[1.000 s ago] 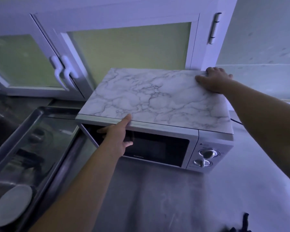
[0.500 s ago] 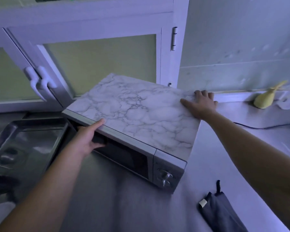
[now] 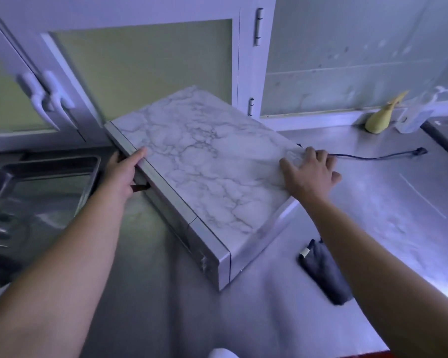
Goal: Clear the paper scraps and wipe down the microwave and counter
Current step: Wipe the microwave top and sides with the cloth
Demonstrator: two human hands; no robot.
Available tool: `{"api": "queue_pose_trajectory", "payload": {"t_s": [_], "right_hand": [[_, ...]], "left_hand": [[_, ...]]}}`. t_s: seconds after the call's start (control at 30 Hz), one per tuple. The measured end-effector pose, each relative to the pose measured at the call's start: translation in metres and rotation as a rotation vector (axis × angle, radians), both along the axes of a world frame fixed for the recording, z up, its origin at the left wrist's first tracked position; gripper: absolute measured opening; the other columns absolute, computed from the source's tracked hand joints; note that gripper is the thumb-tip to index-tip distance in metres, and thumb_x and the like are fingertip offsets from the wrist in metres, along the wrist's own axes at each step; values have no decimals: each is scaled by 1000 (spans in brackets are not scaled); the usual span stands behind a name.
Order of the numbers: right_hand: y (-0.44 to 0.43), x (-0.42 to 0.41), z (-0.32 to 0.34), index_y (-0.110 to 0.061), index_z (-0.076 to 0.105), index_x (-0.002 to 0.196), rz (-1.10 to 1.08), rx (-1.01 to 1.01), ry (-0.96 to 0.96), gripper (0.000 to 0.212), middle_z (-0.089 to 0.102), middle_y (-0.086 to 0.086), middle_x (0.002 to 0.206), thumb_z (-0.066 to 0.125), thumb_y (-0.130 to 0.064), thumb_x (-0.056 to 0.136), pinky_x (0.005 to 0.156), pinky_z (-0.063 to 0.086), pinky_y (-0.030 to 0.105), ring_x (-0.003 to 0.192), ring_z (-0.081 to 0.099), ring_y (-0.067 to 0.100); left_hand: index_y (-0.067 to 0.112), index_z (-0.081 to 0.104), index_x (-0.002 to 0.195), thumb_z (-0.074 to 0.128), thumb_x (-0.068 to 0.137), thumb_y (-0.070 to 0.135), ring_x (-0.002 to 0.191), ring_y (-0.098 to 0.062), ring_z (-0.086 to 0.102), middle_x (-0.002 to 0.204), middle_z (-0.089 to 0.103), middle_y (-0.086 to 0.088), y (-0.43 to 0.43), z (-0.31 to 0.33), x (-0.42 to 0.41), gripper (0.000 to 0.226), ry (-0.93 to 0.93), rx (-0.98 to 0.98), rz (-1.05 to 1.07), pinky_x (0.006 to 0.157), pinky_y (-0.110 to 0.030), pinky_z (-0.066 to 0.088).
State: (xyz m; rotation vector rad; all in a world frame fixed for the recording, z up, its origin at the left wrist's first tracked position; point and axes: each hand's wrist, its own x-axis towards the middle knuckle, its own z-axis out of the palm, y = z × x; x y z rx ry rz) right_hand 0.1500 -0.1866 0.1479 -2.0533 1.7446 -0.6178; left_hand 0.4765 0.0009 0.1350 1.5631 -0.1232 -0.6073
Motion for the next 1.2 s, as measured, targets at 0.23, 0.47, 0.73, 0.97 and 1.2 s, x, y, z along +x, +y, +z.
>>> {"api": "queue_pose_trajectory", "payload": {"t_s": [0.23, 0.47, 0.73, 0.97, 1.2], "right_hand": [[102, -25, -14, -17, 46, 132, -34, -43, -6, 63, 43, 7, 131, 52, -61, 88, 104, 22, 49, 124, 28, 27], [155, -42, -2, -25, 42, 141, 66, 68, -54, 70, 43, 5, 134, 57, -64, 85, 111, 21, 51, 128, 31, 31], [156, -60, -11, -24, 49, 142, 60, 86, -472, 54, 48, 5, 139, 67, -32, 93, 112, 35, 50, 131, 43, 26], [181, -31, -27, -30, 35, 149, -74, 87, -610, 58, 35, -4, 137, 59, -35, 97, 99, 46, 49, 90, 57, 27], [171, 6, -30, -21, 43, 144, -130, -15, -617, 58, 29, 0, 125, 52, -38, 90, 111, 30, 36, 123, 37, 19]], "left_hand": [[21, 72, 101, 80, 82, 36, 77, -9, 73, 100, 76, 3, 18, -9, 18, 25, -82, -12, -19, 52, -25, 56], [19, 69, 109, 71, 89, 42, 98, -20, 69, 116, 72, -5, 52, 0, 1, 30, -114, 116, -66, 82, -34, 55], [28, 39, 150, 67, 79, 52, 137, -1, 44, 152, 45, 13, 163, -9, -170, 80, -292, 19, -179, 117, -37, 34], [19, 50, 145, 63, 96, 24, 136, -1, 44, 148, 52, 7, 160, -15, -203, 51, -498, 114, 123, 116, -29, 35], [19, 63, 131, 57, 91, 26, 129, -7, 55, 135, 63, 3, 145, -18, -162, 42, -557, 54, 163, 109, -30, 43]]}}
